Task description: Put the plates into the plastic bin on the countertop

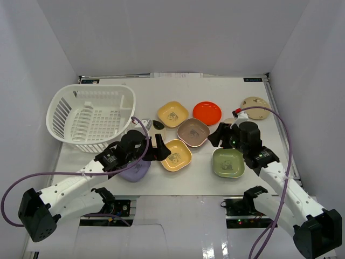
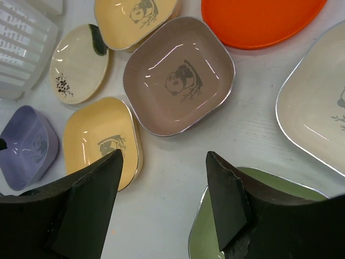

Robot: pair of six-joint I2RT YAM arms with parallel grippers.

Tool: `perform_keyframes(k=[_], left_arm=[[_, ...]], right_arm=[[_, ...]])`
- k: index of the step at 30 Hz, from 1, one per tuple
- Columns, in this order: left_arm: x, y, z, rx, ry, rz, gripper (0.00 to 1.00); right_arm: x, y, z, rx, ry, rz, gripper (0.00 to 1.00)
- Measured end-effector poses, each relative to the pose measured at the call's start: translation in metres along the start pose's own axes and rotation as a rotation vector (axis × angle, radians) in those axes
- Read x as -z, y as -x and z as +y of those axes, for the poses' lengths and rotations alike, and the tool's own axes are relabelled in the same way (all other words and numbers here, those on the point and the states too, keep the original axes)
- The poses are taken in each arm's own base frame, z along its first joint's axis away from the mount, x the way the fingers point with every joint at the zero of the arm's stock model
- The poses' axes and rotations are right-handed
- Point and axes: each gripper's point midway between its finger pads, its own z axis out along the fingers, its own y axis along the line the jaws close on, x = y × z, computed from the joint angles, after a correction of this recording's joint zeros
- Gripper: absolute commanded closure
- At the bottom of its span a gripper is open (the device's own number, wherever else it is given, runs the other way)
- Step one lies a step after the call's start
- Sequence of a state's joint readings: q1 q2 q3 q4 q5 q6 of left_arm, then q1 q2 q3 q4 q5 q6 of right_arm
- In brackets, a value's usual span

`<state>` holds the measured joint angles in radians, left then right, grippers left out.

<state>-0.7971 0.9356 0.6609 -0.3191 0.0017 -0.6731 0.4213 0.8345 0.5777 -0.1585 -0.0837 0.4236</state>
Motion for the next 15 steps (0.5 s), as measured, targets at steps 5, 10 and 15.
perform_keyframes(k=[5,10,15], left_arm=[[-0.003,-0.004,0.013,0.023,0.070,0.008,0.02],[-0.015,-0.021,0.030,0.046,0.160,0.065,0.06],[-0.027,-0.047,0.043,0.030,0.258,0.130,0.35]], right_arm=[[-0.005,-0.004,-0.006,0.003,-0.033,0.015,0.32],[-0.010,-0.011,-0.010,0.006,-0.054,0.034,0.33],[-0.015,-0.016,-0.014,0.013,-0.086,0.051,0.33]])
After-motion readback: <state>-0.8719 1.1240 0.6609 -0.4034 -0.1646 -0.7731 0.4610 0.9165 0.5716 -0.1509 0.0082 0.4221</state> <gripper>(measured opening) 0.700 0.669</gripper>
